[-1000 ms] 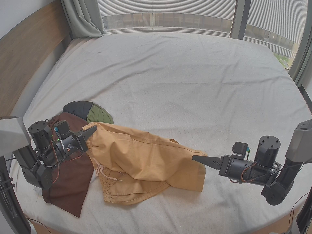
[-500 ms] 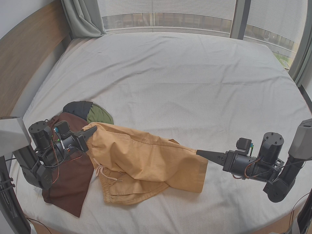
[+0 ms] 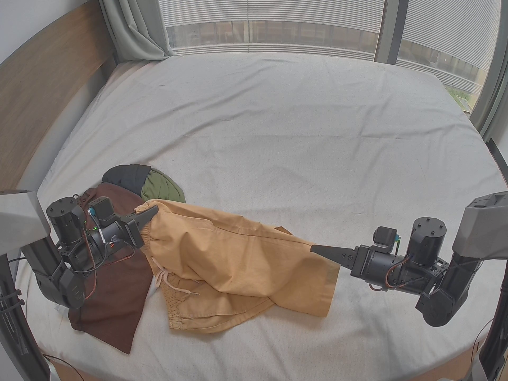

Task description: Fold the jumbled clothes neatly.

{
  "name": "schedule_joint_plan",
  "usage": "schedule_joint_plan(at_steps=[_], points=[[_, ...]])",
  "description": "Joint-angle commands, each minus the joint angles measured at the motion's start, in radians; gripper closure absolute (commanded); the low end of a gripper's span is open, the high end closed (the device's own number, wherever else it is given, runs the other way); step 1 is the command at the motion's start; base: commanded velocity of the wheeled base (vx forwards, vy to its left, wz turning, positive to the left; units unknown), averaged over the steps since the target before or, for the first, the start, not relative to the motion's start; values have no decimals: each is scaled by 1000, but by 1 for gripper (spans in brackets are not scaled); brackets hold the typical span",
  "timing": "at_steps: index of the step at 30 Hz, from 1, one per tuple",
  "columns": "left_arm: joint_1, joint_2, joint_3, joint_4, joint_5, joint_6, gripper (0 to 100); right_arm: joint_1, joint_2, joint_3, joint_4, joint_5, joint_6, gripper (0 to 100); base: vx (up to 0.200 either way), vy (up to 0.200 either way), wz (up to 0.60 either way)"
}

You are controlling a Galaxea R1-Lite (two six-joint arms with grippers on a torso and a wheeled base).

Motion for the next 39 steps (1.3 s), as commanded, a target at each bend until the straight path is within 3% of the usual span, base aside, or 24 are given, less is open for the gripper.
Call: schedule_joint_plan(at_steps=[1, 11, 17, 18, 33, 39], points=[[-2, -1, 1, 0, 0, 0, 100, -1, 19, -17, 0, 0, 6, 0, 0, 0, 0], [-5, -3, 3, 0, 0, 0, 100, 7, 36, -72, 0, -6, 111, 0, 0, 0, 0], [-6, -6, 3, 0, 0, 0, 100, 9, 34, -76, -2, -6, 124, 0, 0, 0, 0], [-6, -6, 3, 0, 0, 0, 100, 9, 34, -76, -2, -6, 122, 100, 0, 0, 0], [-20, -18, -5, -2, -14, -17, 100, -19, 19, -83, -2, -8, 122, 100, 0, 0, 0], [-65, -79, -5, -2, -22, -86, 100, -27, -72, -73, 0, -6, 122, 100, 0, 0, 0]])
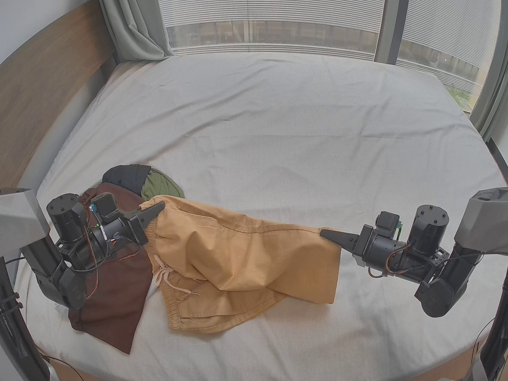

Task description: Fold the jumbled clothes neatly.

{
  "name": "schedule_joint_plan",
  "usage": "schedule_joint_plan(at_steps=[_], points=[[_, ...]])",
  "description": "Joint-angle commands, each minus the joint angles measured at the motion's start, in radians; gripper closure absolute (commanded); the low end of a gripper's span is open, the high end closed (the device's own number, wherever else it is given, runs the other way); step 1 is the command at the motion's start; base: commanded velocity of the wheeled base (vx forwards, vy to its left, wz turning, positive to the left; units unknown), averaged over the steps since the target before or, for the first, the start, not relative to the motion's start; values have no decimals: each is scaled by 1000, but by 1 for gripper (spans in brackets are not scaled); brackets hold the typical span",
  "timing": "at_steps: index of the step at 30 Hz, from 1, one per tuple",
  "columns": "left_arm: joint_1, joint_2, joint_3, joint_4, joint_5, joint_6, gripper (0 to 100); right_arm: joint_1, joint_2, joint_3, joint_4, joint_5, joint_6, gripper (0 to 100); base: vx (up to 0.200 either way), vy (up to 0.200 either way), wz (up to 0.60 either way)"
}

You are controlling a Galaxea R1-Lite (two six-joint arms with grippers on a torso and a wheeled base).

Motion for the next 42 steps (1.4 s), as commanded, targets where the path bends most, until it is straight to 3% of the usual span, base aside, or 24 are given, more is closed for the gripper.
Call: schedule_joint_plan(at_steps=[1, 8, 42], points=[[-26, -48, 0, -2, -2, -26, 100, -5, -62, 6, 1, 2, 0, 100, 0, 0, 0], [-69, -140, -2, 0, -3, -146, 100, -3, -159, 38, 1, 3, -2, 100, 0, 0, 0], [-101, -202, -27, -2, -26, -124, 100, -109, -439, 52, 4, 51, -23, 100, 0, 0, 0]])
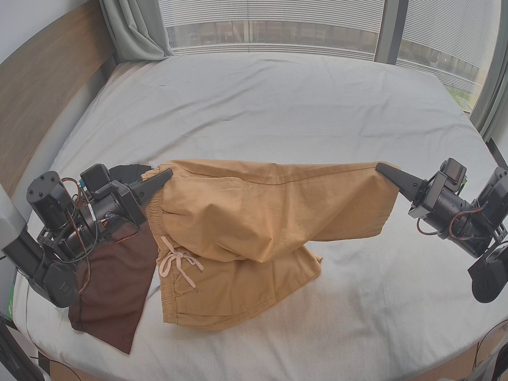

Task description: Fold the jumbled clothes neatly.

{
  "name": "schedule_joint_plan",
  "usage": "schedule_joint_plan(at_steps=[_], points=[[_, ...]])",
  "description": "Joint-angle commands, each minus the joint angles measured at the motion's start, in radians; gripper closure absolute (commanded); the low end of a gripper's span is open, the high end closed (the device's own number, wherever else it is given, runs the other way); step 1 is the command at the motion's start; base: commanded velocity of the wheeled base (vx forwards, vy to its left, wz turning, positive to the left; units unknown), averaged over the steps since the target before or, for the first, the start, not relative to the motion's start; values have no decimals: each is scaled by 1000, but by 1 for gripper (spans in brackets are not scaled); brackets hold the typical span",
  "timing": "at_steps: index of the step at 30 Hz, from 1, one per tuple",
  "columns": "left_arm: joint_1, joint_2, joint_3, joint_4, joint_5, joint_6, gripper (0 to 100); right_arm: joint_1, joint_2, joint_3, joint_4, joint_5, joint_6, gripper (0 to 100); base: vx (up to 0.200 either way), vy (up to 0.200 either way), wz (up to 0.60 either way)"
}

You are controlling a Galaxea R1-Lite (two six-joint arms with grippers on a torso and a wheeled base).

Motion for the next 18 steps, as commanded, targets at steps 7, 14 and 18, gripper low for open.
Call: schedule_joint_plan(at_steps=[7, 14, 18], points=[[0, -29, -38, -1, 8, 5, 100, -48, -37, -6, 0, 3, -43, 100, 0, 0, 0], [6, -42, -62, -1, 9, 1, 100, -83, -38, -17, 0, 5, -48, 100, 0, 0, 0], [8, -40, -64, -1, 9, 0, 100, -111, -40, -25, 0, 5, -48, 100, 0, 0, 0]])
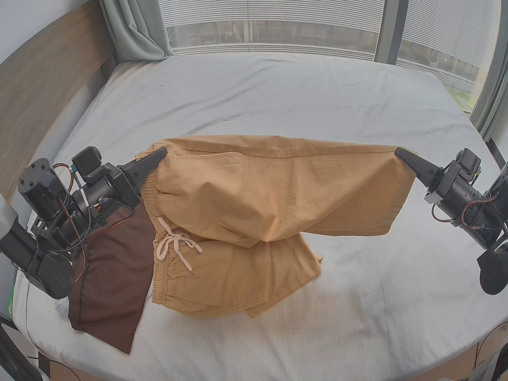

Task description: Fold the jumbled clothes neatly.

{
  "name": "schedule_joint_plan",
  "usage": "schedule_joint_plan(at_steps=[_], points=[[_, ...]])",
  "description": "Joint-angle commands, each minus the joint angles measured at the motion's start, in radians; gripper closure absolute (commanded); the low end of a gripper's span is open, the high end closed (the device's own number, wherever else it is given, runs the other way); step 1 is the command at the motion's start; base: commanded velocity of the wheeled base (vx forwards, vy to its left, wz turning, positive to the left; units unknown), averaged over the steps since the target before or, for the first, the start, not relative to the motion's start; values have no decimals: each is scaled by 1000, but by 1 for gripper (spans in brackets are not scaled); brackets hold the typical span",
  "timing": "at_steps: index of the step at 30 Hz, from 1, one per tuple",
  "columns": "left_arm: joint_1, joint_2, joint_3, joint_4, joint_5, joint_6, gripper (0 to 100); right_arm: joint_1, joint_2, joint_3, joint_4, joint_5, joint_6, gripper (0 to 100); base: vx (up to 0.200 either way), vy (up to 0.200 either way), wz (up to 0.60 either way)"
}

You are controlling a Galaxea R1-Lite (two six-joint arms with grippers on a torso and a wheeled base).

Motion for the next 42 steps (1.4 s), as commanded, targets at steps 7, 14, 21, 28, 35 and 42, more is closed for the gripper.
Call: schedule_joint_plan(at_steps=[7, 14, 21, 28, 35, 42], points=[[9, 9, -15, 1, 0, -1, 100, -81, -1, -4, 1, 60, -18, 100, 0, 0, 0], [29, 15, -20, 1, 0, -1, 100, -116, 5, -7, 1, 68, -20, 100, 0, 0, 0], [47, 38, -27, 1, 2, -1, 100, -147, 38, -13, 1, 73, -20, 100, 0, 0, 0], [62, 50, -35, 1, 2, -1, 100, -153, 51, -18, 1, 73, -20, 100, 0, 0, 0], [62, 53, -35, 1, 2, -9, 100, -156, 51, -18, 1, 73, -20, 100, 0, 0, 0], [62, 58, -38, 1, 3, -9, 100, -156, 62, -19, 1, 71, -21, 100, 0, 0, 0]])
